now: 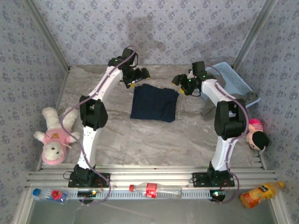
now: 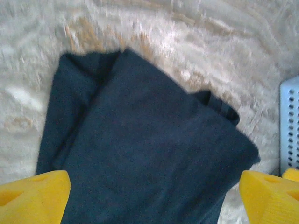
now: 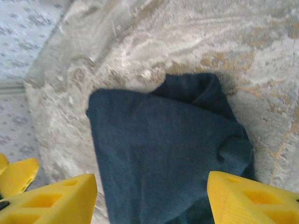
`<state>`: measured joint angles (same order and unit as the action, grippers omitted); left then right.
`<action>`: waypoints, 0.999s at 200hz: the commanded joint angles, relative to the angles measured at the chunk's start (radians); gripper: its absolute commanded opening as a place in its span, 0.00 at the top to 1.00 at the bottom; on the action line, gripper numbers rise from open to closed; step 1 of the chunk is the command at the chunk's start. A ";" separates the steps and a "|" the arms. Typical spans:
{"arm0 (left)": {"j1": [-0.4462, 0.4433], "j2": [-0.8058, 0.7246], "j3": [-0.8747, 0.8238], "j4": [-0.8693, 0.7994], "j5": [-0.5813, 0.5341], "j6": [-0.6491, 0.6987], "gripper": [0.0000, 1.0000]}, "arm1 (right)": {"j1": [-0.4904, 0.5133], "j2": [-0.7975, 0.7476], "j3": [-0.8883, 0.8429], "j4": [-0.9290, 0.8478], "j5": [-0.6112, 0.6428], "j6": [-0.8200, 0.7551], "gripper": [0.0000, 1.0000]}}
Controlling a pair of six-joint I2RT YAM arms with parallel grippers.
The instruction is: Fold and stack the mixed laundry pile
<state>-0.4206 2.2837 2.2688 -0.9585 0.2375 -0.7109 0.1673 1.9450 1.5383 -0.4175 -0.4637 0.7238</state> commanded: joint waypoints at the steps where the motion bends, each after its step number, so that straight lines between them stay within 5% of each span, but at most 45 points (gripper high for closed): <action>1: -0.036 -0.144 -0.221 0.111 0.034 0.028 0.07 | 0.016 -0.041 -0.037 -0.114 0.050 -0.145 0.34; 27: -0.049 -0.215 -0.455 0.273 0.092 0.035 0.06 | 0.017 -0.035 -0.062 -0.123 0.106 -0.202 0.27; 61: -0.097 -0.160 -0.486 0.273 0.078 0.108 0.12 | 0.040 0.051 -0.035 -0.121 0.092 -0.230 0.30; 113: -0.136 -0.158 -0.664 0.325 0.065 0.120 0.15 | 0.091 0.091 -0.064 -0.100 0.074 -0.243 0.58; 147: -0.191 -0.256 -0.838 0.322 0.049 0.126 0.15 | 0.137 -0.001 -0.233 -0.106 0.084 -0.232 0.67; 200: -0.258 -0.553 -1.124 0.329 0.101 -0.020 0.13 | 0.204 -0.265 -0.500 -0.166 0.075 -0.213 0.61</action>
<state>-0.6643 1.8488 1.2190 -0.5770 0.3008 -0.6479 0.3595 1.7844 1.0966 -0.5068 -0.3817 0.5030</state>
